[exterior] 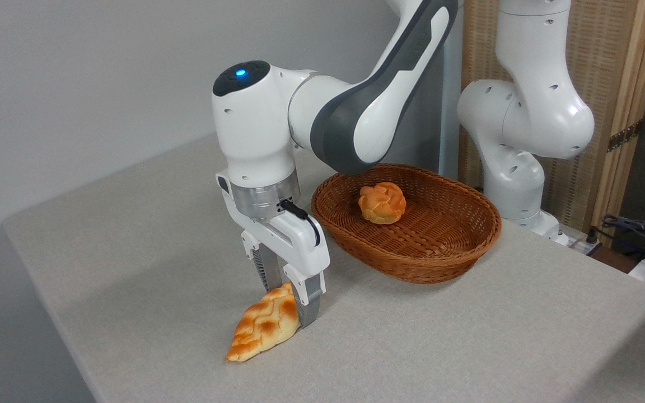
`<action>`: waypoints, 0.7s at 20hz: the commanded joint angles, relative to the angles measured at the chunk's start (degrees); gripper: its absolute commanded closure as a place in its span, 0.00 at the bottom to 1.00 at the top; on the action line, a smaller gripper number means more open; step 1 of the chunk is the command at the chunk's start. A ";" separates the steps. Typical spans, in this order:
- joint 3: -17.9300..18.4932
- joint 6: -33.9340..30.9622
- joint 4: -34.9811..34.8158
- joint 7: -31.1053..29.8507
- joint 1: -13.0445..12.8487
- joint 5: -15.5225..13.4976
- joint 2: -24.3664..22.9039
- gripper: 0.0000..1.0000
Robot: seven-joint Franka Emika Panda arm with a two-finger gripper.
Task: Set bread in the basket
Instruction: 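Align the gripper fingers around the loaf's end and close them, then lift the braided loaf and carry it over the wicker basket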
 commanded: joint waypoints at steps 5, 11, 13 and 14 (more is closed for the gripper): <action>0.45 1.18 0.56 1.61 0.21 -0.26 -0.53 0.74; 0.45 1.00 0.91 1.44 0.21 -0.35 -1.05 0.82; 0.89 -2.31 2.67 1.52 0.21 -0.44 -2.80 0.82; 1.85 -5.30 3.46 1.87 0.30 -0.52 -4.46 0.82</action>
